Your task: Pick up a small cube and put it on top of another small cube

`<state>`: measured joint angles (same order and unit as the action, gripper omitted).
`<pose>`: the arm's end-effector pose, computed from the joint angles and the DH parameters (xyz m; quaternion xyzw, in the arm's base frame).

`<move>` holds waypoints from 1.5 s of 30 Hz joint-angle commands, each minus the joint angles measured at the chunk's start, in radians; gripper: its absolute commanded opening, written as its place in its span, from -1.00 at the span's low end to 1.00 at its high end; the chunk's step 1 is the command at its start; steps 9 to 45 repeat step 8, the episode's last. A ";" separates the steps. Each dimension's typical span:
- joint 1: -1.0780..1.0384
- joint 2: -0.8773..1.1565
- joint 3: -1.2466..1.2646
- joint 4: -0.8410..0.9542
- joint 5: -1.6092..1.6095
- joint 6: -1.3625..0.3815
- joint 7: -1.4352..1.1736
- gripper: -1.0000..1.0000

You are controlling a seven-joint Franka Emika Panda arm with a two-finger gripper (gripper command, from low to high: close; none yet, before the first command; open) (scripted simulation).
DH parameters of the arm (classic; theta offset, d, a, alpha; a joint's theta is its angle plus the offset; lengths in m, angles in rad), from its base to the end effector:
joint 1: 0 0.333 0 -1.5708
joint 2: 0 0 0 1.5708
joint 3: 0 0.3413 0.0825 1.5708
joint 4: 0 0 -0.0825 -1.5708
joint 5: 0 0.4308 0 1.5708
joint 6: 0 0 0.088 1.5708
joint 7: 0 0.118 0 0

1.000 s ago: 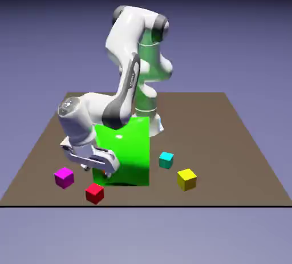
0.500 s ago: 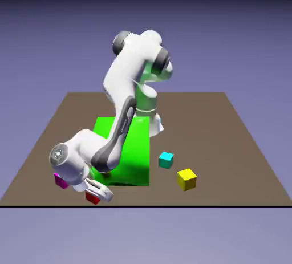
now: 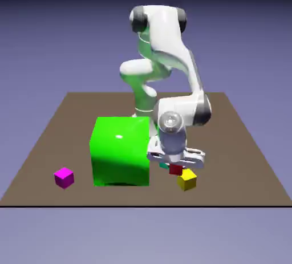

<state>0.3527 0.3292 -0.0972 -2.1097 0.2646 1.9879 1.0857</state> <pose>0.5368 0.1588 0.2112 0.8536 -0.4635 -0.2282 0.0662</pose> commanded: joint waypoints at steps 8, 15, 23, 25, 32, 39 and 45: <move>0.004 0.040 0.010 -0.035 0.015 0.074 -0.012 1.00; 0.004 0.040 0.010 -0.035 0.015 0.074 -0.012 1.00; 0.004 0.040 0.010 -0.035 0.015 0.074 -0.012 1.00; 0.004 0.040 0.010 -0.035 0.015 0.074 -0.012 1.00; 0.004 0.040 0.010 -0.035 0.015 0.074 -0.012 1.00; 0.004 0.040 0.010 -0.035 0.015 0.074 -0.012 1.00; 0.004 0.040 0.010 -0.035 0.015 0.074 -0.012 1.00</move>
